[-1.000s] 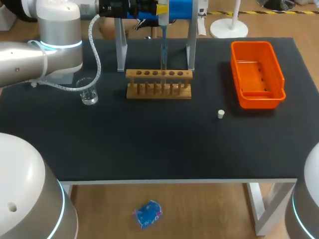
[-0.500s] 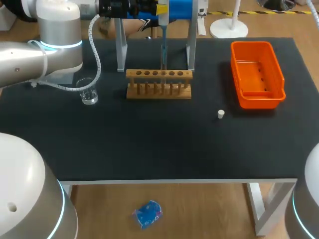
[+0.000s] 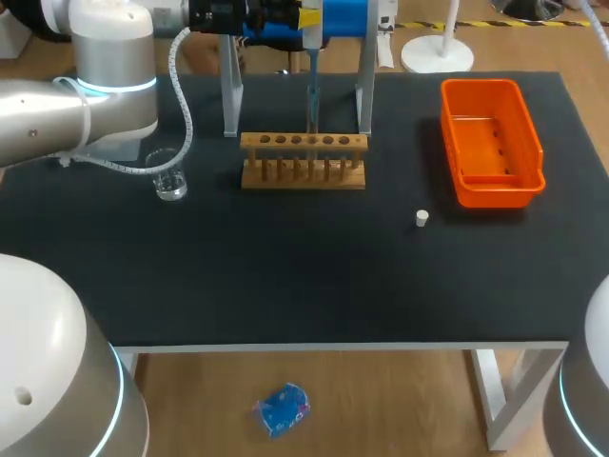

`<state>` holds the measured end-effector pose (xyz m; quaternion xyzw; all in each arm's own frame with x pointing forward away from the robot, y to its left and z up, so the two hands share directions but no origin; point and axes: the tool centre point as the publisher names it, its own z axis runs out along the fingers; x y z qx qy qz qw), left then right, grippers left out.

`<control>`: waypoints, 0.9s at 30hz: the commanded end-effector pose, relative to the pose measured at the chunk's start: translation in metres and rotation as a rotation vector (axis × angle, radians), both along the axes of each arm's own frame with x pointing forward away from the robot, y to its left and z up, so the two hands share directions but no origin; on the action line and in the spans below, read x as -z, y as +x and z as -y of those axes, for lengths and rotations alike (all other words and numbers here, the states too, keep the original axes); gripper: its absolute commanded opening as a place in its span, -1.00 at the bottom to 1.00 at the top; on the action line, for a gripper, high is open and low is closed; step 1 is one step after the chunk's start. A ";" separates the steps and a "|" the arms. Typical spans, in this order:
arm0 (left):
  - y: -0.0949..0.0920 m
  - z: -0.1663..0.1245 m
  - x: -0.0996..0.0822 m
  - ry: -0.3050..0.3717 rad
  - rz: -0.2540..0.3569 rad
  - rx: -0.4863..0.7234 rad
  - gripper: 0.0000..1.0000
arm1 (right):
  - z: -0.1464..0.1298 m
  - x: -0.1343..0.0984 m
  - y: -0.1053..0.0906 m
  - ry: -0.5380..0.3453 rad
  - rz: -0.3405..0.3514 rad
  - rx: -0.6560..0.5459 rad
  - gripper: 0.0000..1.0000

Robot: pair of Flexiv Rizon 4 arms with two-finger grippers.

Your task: Invert the test tube, pick up the pipette, mount the tip to pipette, aspirate from beaker and dispense into the tube, eject the tip, return the pipette, and cap with the stopper.

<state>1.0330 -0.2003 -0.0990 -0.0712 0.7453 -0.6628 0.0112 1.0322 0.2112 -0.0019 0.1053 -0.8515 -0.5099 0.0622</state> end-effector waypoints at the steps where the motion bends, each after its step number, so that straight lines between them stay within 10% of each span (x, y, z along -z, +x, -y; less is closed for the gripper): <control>1: 0.000 0.000 -0.001 0.001 -0.001 0.001 -1.00 | 0.002 0.001 -0.003 0.000 -0.001 0.005 -1.00; 27: 0.000 0.000 -0.001 0.001 -0.001 0.001 -1.00 | 0.004 0.005 -0.003 -0.009 -0.015 0.012 -1.00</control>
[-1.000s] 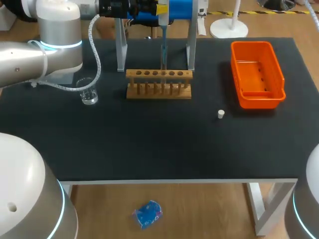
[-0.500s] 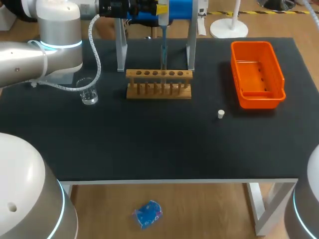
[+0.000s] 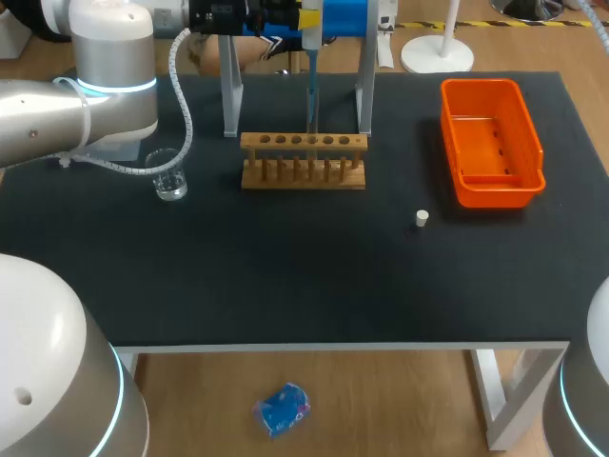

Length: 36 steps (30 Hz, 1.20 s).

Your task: Invert the test tube, pick up the pipette, mount the tip to pipette, aspirate from beaker and dispense into the tube, eject the tip, return the pipette, and cap with the stopper.

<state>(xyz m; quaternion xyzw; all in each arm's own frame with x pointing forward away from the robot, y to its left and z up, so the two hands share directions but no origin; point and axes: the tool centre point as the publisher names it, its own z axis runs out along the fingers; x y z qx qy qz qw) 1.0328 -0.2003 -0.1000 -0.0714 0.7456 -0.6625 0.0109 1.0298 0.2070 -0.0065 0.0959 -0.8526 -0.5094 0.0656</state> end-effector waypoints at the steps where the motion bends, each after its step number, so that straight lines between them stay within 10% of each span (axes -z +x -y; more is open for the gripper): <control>1: 0.001 0.000 -0.002 0.000 0.000 0.001 -1.00 | -0.001 0.001 -0.001 -0.006 -0.001 -0.001 -1.00; 36: 0.001 0.000 -0.002 0.000 0.000 0.001 -1.00 | 0.002 0.012 -0.004 -0.010 -0.027 0.010 -1.00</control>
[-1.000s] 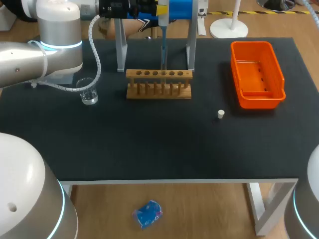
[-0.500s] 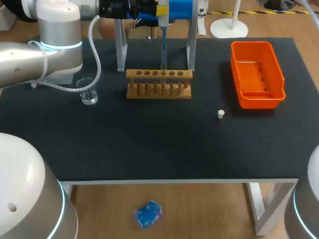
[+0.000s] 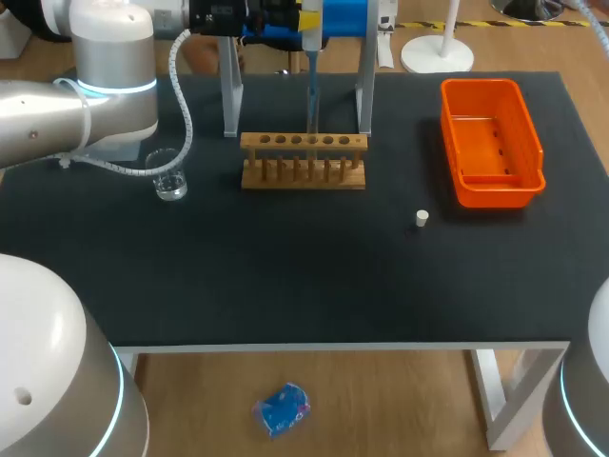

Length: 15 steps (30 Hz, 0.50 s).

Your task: Invert the test tube, pick up the pipette, mount the tip to pipette, aspirate from beaker and dispense into the tube, eject the tip, return the pipette, and cap with the stopper.

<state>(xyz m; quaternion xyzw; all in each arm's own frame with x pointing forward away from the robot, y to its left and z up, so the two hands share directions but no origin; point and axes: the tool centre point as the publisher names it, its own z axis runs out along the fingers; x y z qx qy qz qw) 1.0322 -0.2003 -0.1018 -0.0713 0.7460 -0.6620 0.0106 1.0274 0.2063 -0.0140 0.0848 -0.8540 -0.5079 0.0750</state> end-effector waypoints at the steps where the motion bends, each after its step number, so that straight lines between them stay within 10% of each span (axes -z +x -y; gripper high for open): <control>1: 0.001 0.000 -0.004 -0.001 0.000 0.000 -1.00 | 0.001 0.005 -0.002 -0.003 -0.002 0.001 -1.00; 15: 0.001 0.000 -0.004 -0.001 0.000 0.000 -1.00 | 0.001 0.013 -0.004 -0.005 -0.023 0.004 -1.00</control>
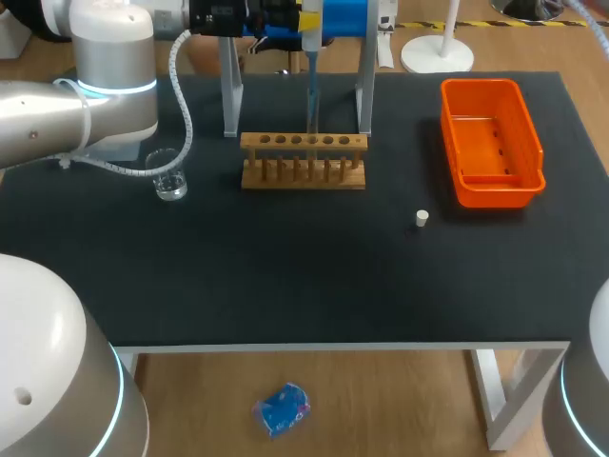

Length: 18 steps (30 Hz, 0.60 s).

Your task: Invert the test tube, pick up the pipette, mount the tip to pipette, aspirate from beaker and dispense into the tube, eject the tip, return the pipette, and cap with the stopper.

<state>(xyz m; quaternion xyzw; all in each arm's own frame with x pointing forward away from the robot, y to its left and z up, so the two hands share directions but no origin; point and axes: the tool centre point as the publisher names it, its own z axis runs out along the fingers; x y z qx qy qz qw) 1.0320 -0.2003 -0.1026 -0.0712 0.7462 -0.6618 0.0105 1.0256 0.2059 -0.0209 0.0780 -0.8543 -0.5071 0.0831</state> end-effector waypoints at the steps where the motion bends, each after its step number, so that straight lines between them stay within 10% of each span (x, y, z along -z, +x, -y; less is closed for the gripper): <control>1: 0.001 0.000 -0.004 -0.001 0.000 0.000 -1.00 | 0.000 0.006 -0.002 -0.001 -0.003 0.001 -1.00; 18: 0.001 0.000 -0.004 -0.001 0.000 0.000 -1.00 | 0.000 0.014 -0.004 0.000 -0.021 0.009 -1.00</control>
